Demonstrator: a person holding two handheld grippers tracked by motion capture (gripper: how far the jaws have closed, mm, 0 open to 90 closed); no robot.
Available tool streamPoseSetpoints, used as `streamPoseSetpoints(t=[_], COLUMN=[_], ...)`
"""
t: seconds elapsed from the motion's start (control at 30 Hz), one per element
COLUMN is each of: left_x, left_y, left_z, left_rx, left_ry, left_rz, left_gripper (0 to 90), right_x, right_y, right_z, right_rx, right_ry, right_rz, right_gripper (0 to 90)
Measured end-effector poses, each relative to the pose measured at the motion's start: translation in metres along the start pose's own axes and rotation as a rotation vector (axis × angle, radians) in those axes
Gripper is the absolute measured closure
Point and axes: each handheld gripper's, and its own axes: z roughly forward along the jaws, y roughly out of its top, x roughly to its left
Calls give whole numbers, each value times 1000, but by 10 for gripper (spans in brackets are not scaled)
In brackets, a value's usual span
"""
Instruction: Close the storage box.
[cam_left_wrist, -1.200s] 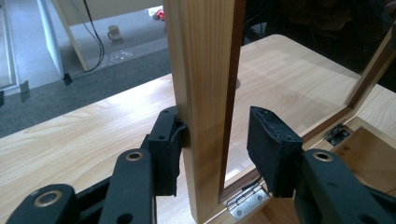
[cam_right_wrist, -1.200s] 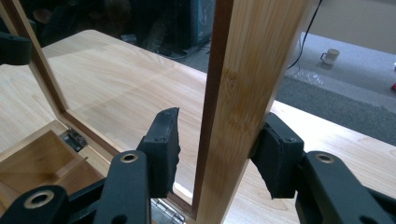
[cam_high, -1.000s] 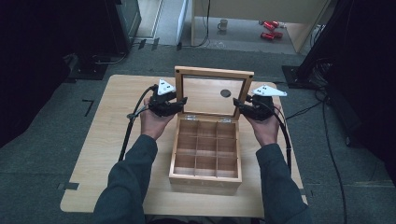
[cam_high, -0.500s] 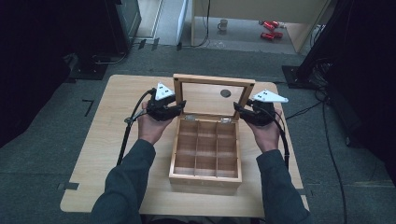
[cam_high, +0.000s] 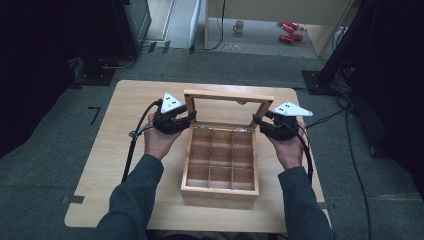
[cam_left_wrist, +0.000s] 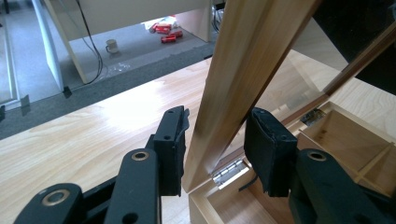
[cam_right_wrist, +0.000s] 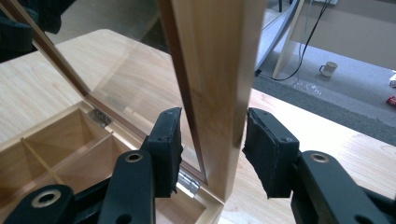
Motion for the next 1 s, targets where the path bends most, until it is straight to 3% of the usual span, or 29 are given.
streamPoseSetpoints(t=[0.13, 0.47, 0.77, 1.0], left_x=[-1, -3, -9, -12], left_y=[-1, -4, -5, -10], left_z=[-1, -4, -7, -13], left_rx=[3, -2, -7, -22], left_ry=[-7, -11, 0, 4], left_rz=[4, 8, 37, 46], left_gripper=[595, 597, 605, 619], right_x=[-1, 8, 7, 10], right_y=[-3, -4, -10, -13], right_z=[-5, -18, -22, -24], right_rx=[0, 14, 4, 2], right_ry=[-2, -40, -31, -26], right_rz=[8, -62, -44, -58], right_gripper=[569, 603, 644, 661])
